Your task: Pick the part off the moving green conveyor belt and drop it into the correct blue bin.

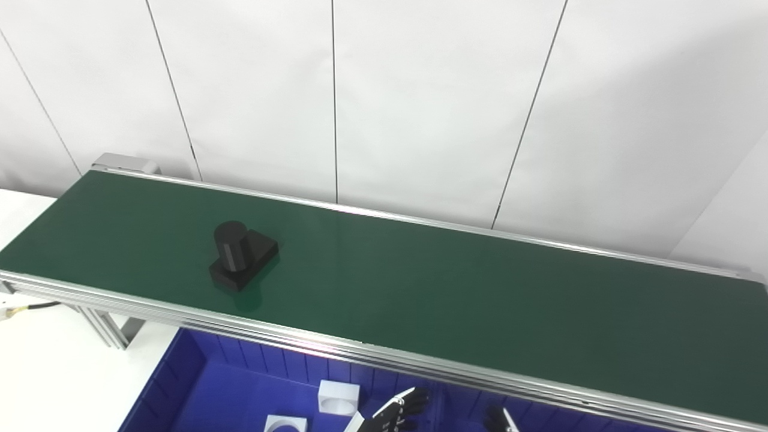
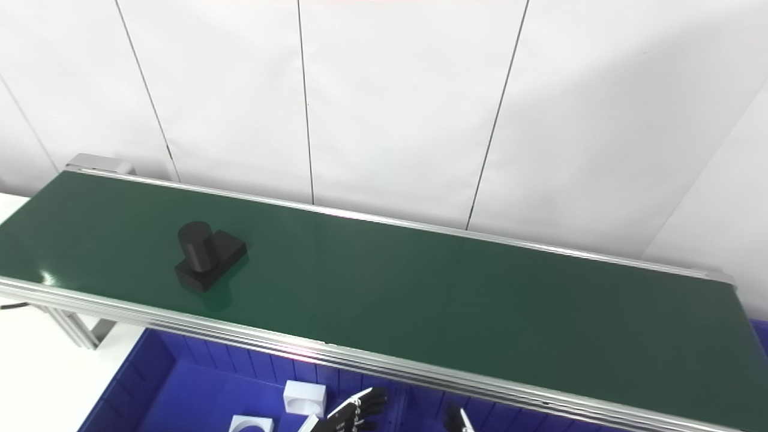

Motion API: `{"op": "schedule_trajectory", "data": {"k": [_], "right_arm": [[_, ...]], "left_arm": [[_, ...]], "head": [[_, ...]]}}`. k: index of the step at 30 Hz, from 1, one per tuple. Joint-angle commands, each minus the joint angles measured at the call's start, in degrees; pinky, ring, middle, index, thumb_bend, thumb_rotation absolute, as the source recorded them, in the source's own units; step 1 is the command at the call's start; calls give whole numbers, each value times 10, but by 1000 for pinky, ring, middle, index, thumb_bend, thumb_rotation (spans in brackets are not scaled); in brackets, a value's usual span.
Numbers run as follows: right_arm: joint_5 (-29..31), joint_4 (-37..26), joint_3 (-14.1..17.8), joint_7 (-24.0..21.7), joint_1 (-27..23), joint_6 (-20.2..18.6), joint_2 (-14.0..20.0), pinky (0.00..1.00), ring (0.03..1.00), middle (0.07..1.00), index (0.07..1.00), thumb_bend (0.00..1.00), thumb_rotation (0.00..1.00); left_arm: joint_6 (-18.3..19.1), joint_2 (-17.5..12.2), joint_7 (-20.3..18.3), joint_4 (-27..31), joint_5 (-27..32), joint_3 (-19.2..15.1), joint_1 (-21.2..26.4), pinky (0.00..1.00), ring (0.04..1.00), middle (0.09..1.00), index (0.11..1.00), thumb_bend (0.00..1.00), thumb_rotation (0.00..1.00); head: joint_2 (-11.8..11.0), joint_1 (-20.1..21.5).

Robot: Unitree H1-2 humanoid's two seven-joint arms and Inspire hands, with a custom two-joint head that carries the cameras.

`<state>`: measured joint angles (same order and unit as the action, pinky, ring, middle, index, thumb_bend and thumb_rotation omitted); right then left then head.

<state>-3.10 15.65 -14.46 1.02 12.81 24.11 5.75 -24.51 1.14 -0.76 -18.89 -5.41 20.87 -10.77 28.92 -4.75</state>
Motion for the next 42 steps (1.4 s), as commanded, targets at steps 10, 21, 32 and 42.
{"op": "schedule_trajectory", "data": {"k": [10, 21, 32, 42], "right_arm": [[13, -95, 35, -4, 26, 28, 18, 856, 881, 922, 972, 865, 1000], [74, -174, 95, -48, 45, 28, 20, 830, 867, 907, 945, 944, 1000], [89, -261, 153, -51, 4, 27, 8, 728, 795, 866, 923, 960, 1000], [112, -319, 176, -55, -31, 1, 35, 722, 789, 861, 923, 917, 1000]], "left_arm": [[-24, 9, -32, 45, 27, -9, 16, 871, 910, 904, 889, 737, 856], [-24, -10, -4, 55, -9, -1, 37, 856, 893, 880, 878, 808, 875], [-24, -15, -7, 40, 2, 3, 41, 846, 889, 886, 887, 790, 876], [-24, -14, -13, 37, 11, 4, 41, 863, 896, 892, 892, 792, 881]], "head": [[-1, 11], [-4, 29], [0, 34], [1, 35]]}}
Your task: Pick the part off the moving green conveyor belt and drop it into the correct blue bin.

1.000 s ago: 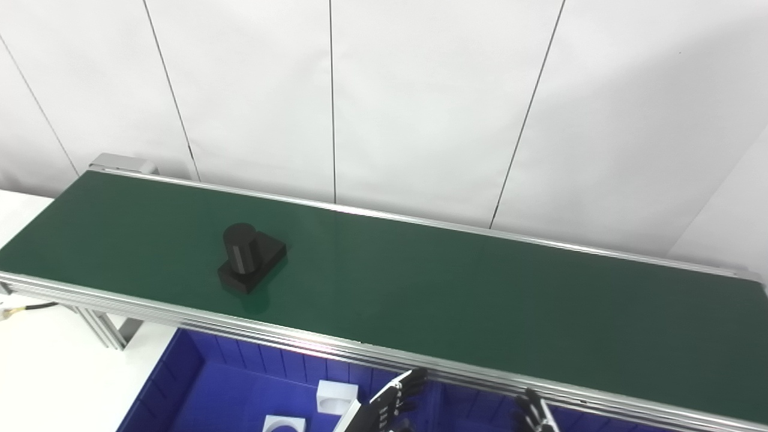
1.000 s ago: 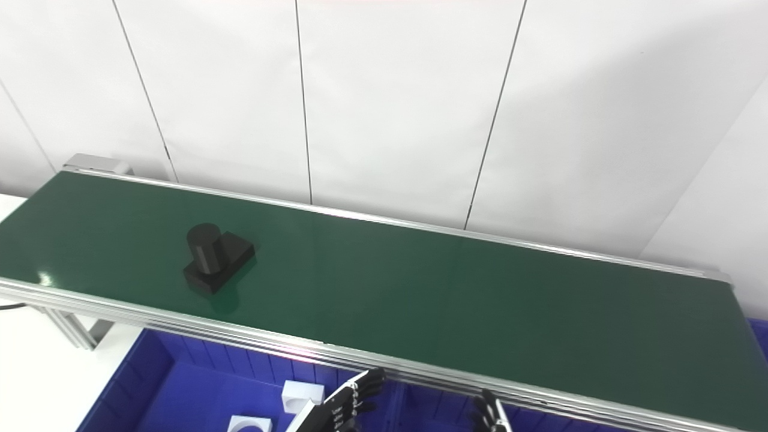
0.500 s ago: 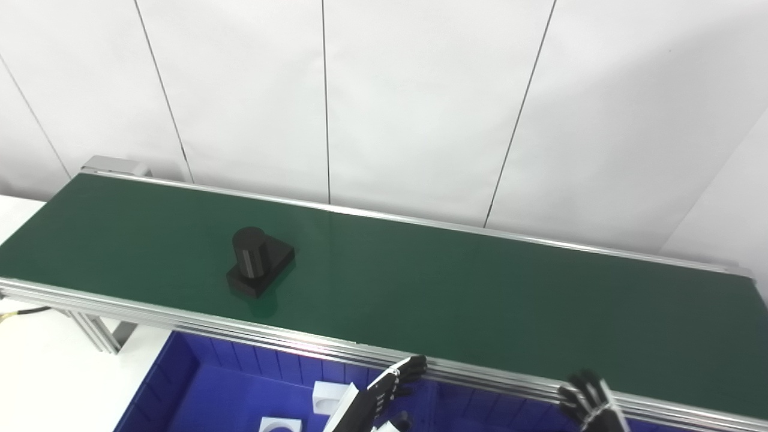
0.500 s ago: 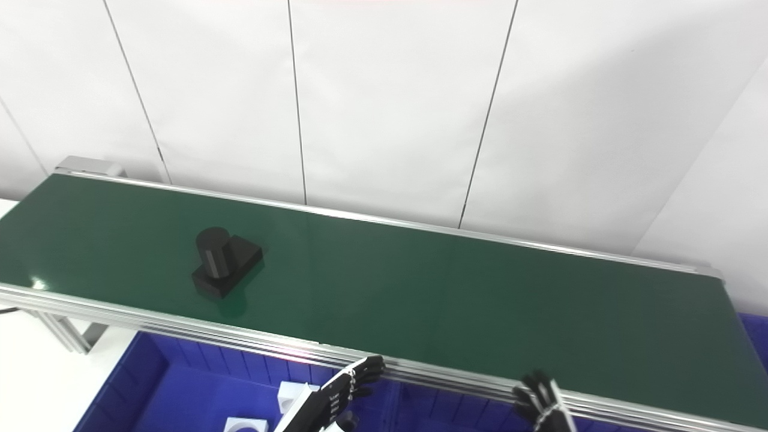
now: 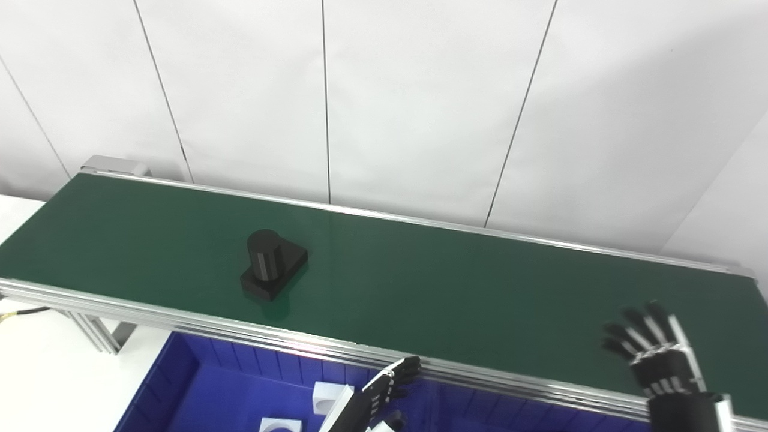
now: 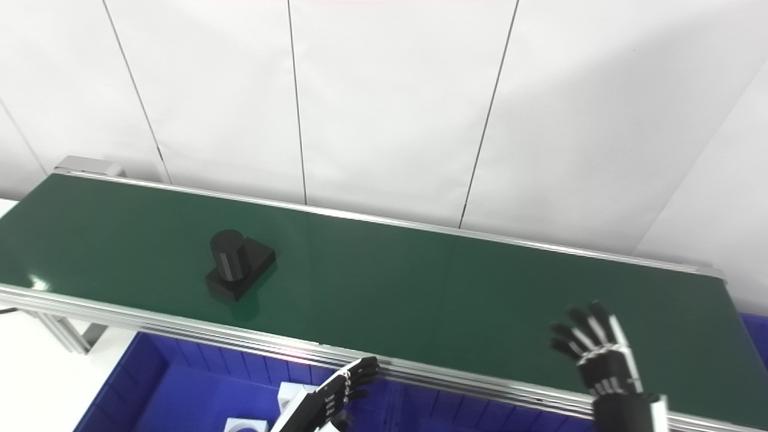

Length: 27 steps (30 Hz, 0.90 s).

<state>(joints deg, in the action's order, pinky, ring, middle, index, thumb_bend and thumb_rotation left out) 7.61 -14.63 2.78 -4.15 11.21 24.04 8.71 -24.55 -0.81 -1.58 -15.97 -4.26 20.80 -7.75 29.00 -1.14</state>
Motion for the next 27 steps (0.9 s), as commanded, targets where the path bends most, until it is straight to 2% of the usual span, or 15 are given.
{"op": "schedule_trajectory", "data": {"k": [1, 6, 13, 20, 25, 27], "right_arm": [[5, -14, 5, -3, -20, 0, 6, 720, 783, 858, 921, 910, 993], [7, 10, 2, -9, -45, -14, 11, 762, 796, 855, 915, 905, 923], [-23, 74, -2, -19, -94, -2, 19, 758, 797, 854, 911, 889, 914], [-54, 132, -14, -30, -151, -10, 23, 747, 829, 908, 971, 831, 905], [-50, 159, -30, -37, -182, -19, 15, 746, 843, 925, 969, 788, 859], [-54, 169, -39, -39, -200, -32, 7, 750, 850, 925, 964, 827, 860]], "left_arm": [[-24, 5, -5, 8, 0, 5, 10, 862, 896, 891, 892, 791, 881], [-24, 9, -3, 13, -3, 12, 6, 846, 887, 881, 886, 795, 885], [-24, 7, 0, 15, -3, 22, 2, 853, 894, 883, 885, 808, 900], [-24, 8, 1, 15, -2, 25, -1, 860, 893, 887, 884, 812, 891], [-24, 11, -8, 15, 7, 25, -1, 871, 901, 891, 884, 810, 871], [-24, 13, -7, 16, 6, 25, -1, 862, 899, 888, 885, 812, 873]], "head": [[0, -1], [4, -6], [6, -7], [6, -22], [8, -26], [8, -28]]}}
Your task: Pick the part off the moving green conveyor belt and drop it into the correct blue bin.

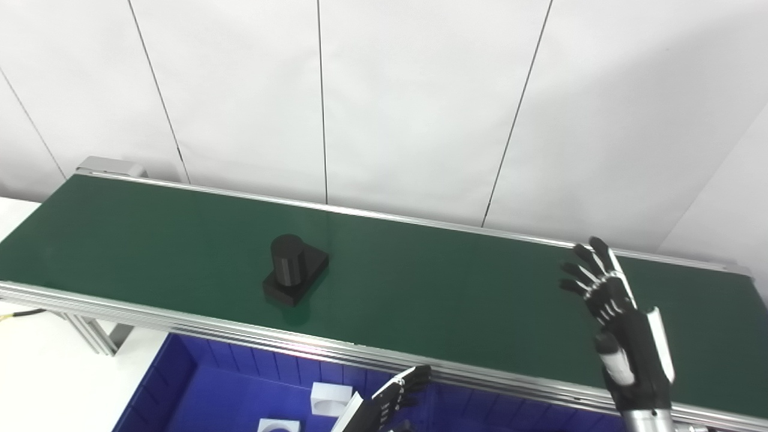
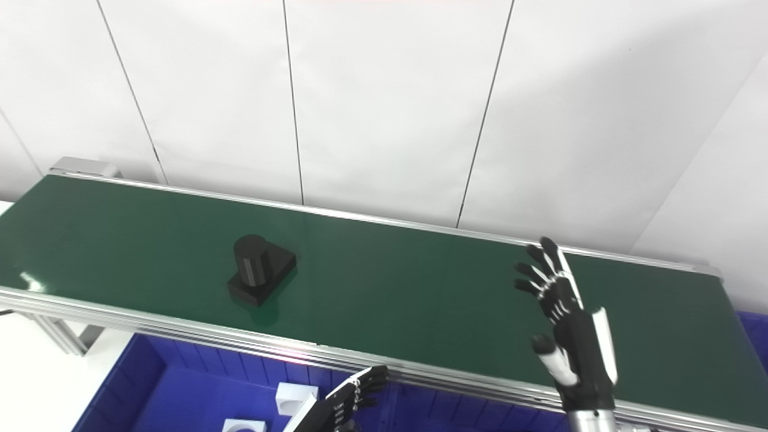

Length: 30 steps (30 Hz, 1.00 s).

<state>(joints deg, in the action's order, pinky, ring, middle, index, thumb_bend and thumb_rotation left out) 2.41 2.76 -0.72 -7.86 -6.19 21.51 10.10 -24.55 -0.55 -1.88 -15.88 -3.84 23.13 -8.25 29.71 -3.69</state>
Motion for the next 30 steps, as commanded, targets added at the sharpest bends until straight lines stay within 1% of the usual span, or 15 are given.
{"op": "schedule_trajectory", "data": {"k": [1, 4, 8, 12, 15, 20, 23, 25, 27, 28, 29, 30], "right_arm": [[-7, 0, -9, -2, -34, -12, -10, 751, 851, 926, 963, 831, 860], [-23, 9, -18, 1, -54, -28, -19, 732, 845, 925, 962, 827, 857], [-17, 23, -25, 1, -82, -58, -37, 725, 820, 906, 942, 834, 826], [-41, 42, -35, 7, -111, -63, -49, 701, 793, 887, 926, 790, 860], [-55, 59, -42, 9, -131, -70, -55, 701, 792, 889, 912, 805, 867], [-68, 103, -52, 6, -162, -55, -62, 672, 802, 905, 896, 831, 850], [-78, 133, -57, 7, -181, -54, -64, 672, 803, 906, 898, 862, 833], [-77, 152, -59, 5, -193, -49, -65, 675, 796, 892, 891, 868, 801], [-80, 170, -61, 4, -204, -45, -66, 675, 788, 845, 893, 865, 785], [-86, 175, -63, 6, -208, -46, -65, 690, 787, 808, 899, 854, 790], [-92, 182, -66, 7, -212, -45, -65, 756, 795, 780, 905, 860, 807], [-96, 189, -68, 8, -216, -43, -65, 807, 805, 774, 910, 865, 814]], "left_arm": [[-24, 11, -5, 15, 2, 2, 4, 860, 898, 887, 885, 816, 872], [-24, 14, -6, 13, 3, 1, 3, 861, 896, 885, 881, 830, 860], [-24, 17, -5, 14, -2, 3, 3, 855, 894, 887, 880, 819, 858], [-24, 20, -1, 14, -8, 4, 3, 853, 893, 887, 880, 834, 868], [-24, 23, 3, 14, -12, 5, 3, 849, 890, 884, 878, 852, 873], [-24, 24, 6, 17, -11, 9, 2, 839, 885, 878, 874, 870, 867], [-24, 25, 10, 17, -17, 14, 2, 838, 885, 879, 876, 879, 874], [-24, 27, 16, 18, -24, 18, 2, 827, 879, 874, 874, 881, 879], [-24, 28, 24, 19, -29, 23, 3, 818, 876, 873, 874, 874, 874], [-24, 28, 29, 19, -33, 27, 3, 812, 874, 872, 874, 865, 871], [-24, 29, 34, 19, -35, 30, 4, 806, 871, 870, 874, 858, 868], [-24, 29, 38, 18, -37, 33, 5, 805, 870, 869, 873, 855, 862]], "head": [[0, -3], [1, -4], [1, -4], [-1, -9], [-2, -14], [-1, -14], [-1, -17], [-1, -22], [-1, -25], [-1, -28], [-1, -28], [-1, -32]]}}
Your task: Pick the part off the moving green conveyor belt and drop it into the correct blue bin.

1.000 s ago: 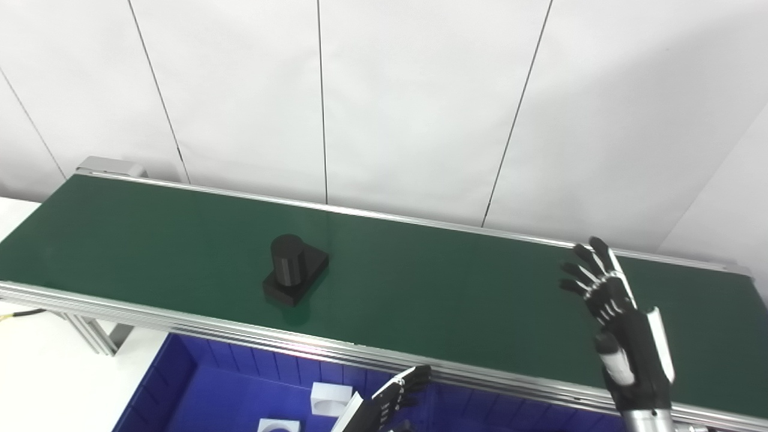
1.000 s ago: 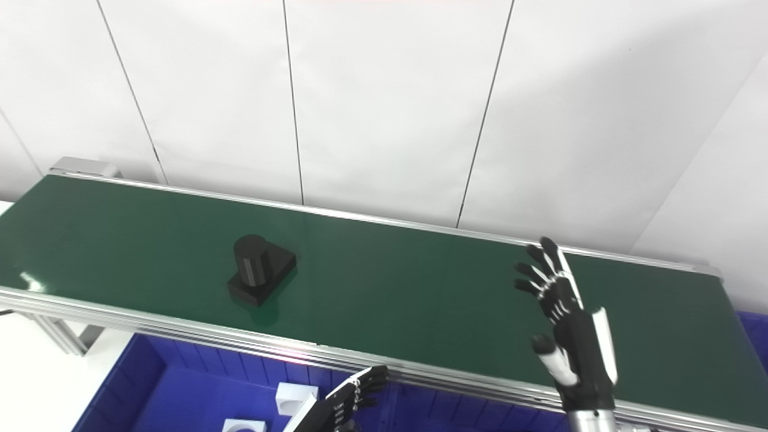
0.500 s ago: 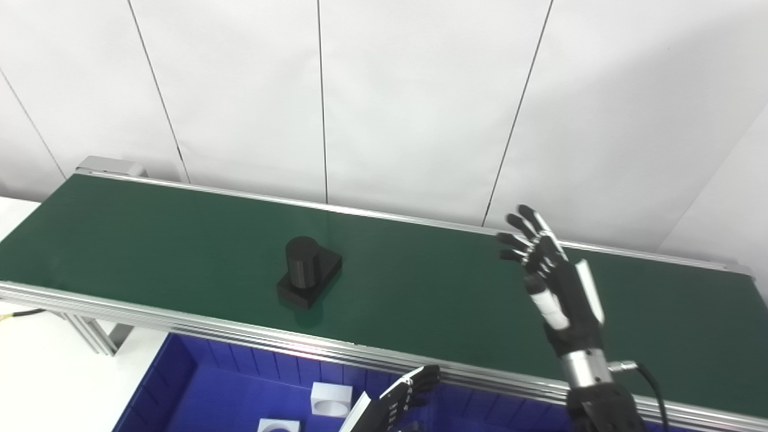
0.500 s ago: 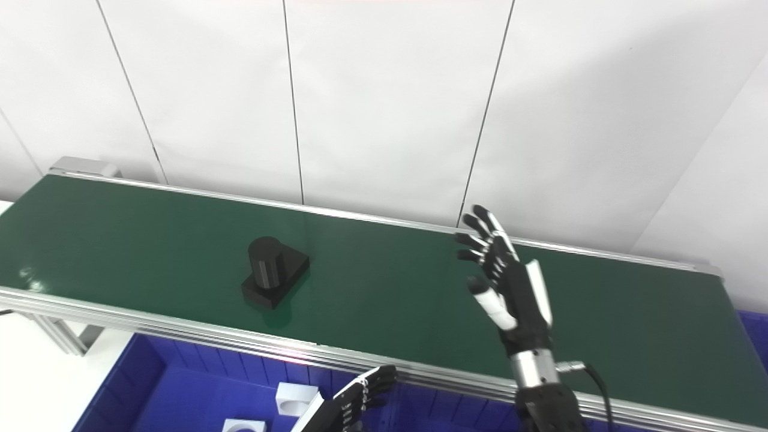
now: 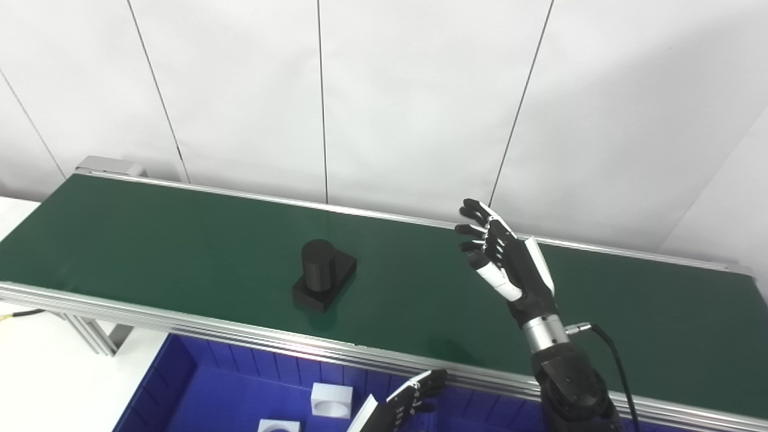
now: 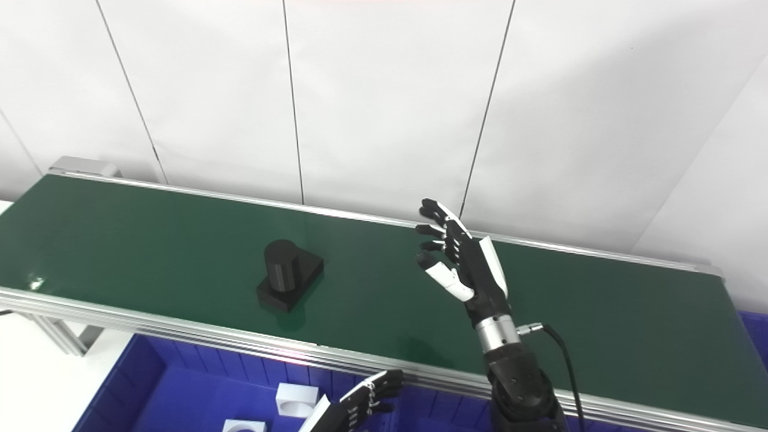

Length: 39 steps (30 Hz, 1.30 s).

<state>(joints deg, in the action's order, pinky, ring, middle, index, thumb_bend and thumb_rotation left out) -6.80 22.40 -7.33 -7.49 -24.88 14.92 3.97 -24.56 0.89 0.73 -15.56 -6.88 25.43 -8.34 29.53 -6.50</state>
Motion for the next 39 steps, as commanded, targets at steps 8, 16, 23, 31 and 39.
{"op": "schedule_trajectory", "data": {"k": [8, 16, 23, 31, 39], "right_arm": [[-16, 47, -14, 5, -54, 41, -7, 747, 816, 855, 853, 835, 728], [-20, 85, -29, -9, -77, 25, -13, 733, 837, 895, 873, 848, 643], [-56, 116, -59, -10, -110, 9, -19, 702, 819, 882, 897, 879, 578], [-112, 126, -94, -10, -140, -41, -27, 787, 840, 897, 902, 934, 628], [-192, 164, -136, 23, -167, -68, -36, 677, 807, 876, 890, 938, 604]], "left_arm": [[-24, 16, 52, 18, -30, 39, 10, 784, 855, 862, 870, 859, 870], [-24, 8, 79, 27, -42, 69, 10, 764, 840, 861, 866, 864, 867], [-24, 1, 91, 31, -54, 86, 12, 782, 855, 877, 878, 844, 881], [-24, 4, 99, 32, -57, 100, 12, 780, 853, 870, 880, 826, 871], [-24, 12, 105, 36, -69, 109, 3, 762, 843, 864, 877, 839, 859]], "head": [[1, -26], [5, -36], [6, -39], [10, -43], [13, -50]]}}
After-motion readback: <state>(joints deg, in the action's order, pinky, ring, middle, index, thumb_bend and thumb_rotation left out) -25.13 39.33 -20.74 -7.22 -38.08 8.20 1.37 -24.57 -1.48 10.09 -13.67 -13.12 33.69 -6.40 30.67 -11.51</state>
